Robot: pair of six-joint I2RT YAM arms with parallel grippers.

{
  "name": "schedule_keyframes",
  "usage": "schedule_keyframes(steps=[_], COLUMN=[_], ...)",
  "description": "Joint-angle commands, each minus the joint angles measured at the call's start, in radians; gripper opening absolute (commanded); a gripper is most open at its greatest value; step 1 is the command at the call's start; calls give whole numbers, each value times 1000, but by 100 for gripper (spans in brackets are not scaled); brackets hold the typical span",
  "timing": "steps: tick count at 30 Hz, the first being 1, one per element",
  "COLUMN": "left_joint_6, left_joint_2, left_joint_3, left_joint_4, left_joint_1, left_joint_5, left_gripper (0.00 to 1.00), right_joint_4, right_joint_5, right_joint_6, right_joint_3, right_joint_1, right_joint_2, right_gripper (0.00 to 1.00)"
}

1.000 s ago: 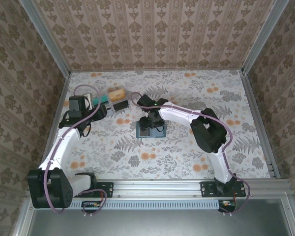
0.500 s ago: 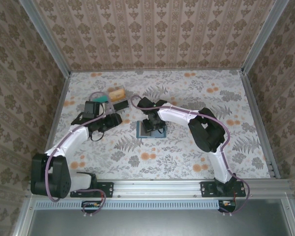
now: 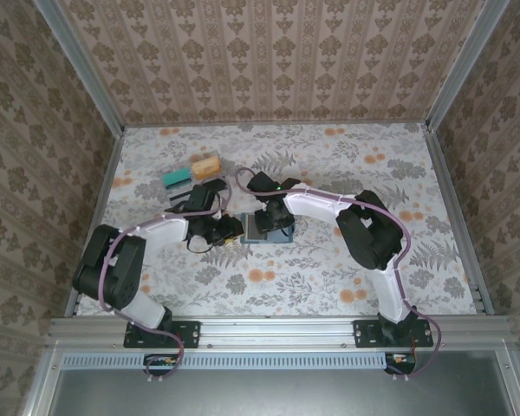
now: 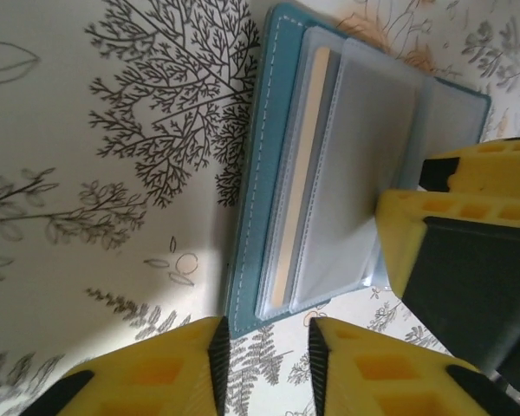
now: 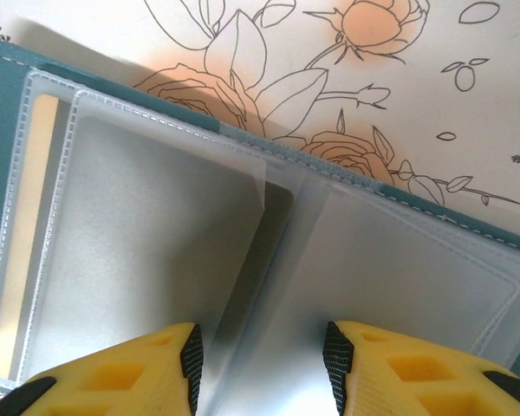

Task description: Take the credit cards out of the card holder

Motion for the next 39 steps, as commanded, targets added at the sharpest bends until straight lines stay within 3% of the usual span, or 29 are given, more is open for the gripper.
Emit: schedule_keyframes(steps=[1,14,33,37,39], left_joint_6=[-18,-8,-12,-8,-7], left_joint_2=[40,107,187,187,187], left_joint_3=[68,129,174,174,177], left_joint_4=[36,-58,-92,-86,-85], left_joint_1=[-35,-60,-64,-63,-63], left_joint_5=[33,-40,51,55,54], left_gripper=[27,26,26,22,15], right_joint_4=[-45,-25,4,19,24], right_joint_5=[-13,-44,-91,-118,-135], right_joint_6=[10,24,42,51,57], right_joint_3=[-60,-73,-95,-105,-106], right_joint_1=[-11,-13,-20,-31,-37], right_joint_2=[48,39,34,25,16], right_gripper=[46,45,44,44,44])
